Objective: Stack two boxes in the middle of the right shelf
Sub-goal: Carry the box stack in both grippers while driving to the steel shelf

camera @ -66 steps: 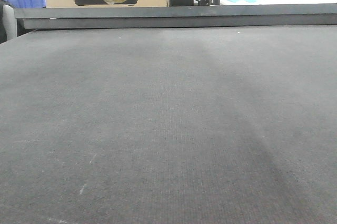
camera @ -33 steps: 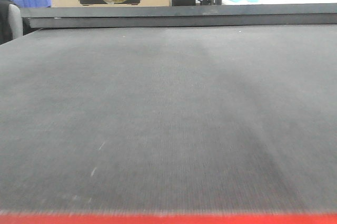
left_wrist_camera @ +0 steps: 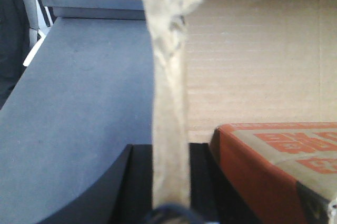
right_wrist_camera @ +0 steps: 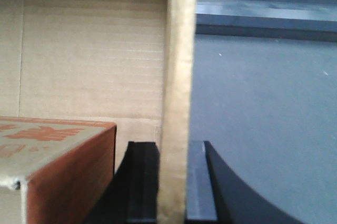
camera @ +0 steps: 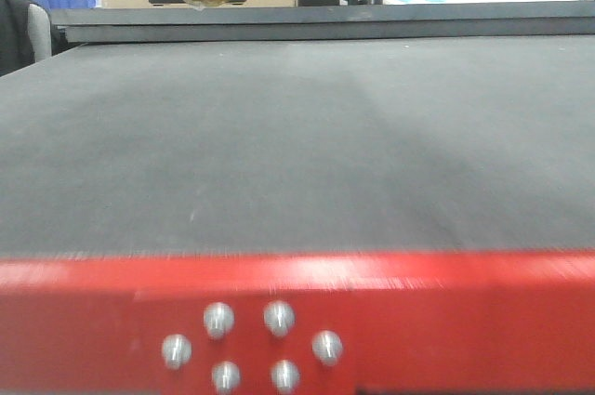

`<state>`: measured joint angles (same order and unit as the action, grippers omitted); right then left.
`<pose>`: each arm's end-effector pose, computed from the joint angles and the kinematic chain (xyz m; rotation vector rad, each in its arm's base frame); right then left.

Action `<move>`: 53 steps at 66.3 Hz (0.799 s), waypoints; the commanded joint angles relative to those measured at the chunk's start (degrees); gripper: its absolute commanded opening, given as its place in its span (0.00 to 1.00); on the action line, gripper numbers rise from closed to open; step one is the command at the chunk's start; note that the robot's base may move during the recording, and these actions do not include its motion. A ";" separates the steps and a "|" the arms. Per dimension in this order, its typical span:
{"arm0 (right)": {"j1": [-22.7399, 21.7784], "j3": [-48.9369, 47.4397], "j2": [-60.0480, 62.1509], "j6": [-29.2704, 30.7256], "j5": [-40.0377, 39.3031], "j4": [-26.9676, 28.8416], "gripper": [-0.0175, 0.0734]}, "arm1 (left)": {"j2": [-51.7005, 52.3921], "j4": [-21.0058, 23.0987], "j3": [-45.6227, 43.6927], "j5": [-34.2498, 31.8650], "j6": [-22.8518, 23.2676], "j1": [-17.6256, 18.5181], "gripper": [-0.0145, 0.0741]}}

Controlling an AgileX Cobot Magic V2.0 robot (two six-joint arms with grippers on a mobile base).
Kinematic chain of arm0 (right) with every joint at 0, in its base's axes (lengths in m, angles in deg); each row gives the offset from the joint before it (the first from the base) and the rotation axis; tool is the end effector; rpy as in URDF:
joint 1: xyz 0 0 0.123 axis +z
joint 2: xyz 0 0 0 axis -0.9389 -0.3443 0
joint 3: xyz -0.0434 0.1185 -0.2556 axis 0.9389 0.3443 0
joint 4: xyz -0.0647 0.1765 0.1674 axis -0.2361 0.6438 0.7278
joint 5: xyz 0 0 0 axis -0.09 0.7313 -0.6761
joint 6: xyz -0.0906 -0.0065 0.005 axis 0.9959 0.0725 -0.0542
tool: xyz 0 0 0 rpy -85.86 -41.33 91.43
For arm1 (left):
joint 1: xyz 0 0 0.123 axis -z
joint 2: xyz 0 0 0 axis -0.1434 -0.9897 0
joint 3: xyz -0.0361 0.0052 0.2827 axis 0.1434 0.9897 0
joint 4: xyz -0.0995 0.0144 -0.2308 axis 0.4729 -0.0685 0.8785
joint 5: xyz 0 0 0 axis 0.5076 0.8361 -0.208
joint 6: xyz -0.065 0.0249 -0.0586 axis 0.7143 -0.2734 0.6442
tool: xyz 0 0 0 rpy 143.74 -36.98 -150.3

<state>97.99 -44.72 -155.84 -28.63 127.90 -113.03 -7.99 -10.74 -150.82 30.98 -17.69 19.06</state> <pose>0.2912 0.1124 0.4892 0.0138 1.9492 0.0386 0.2831 -0.0970 0.4996 -0.0731 1.9235 0.0303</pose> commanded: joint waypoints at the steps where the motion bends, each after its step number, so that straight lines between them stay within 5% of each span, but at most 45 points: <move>1: -0.34 -0.69 1.03 -0.06 -2.62 -2.02 0.01 | 0.21 -1.42 -0.80 -2.50 0.45 -0.32 0.04; 53: -0.34 -0.69 1.03 -0.06 -2.62 -2.02 0.01 | 0.21 -1.42 -0.80 -2.50 0.45 -0.32 0.04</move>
<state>97.99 -44.72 -155.71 -28.63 127.80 -113.03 -7.99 -10.84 -150.82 30.87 -17.69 19.06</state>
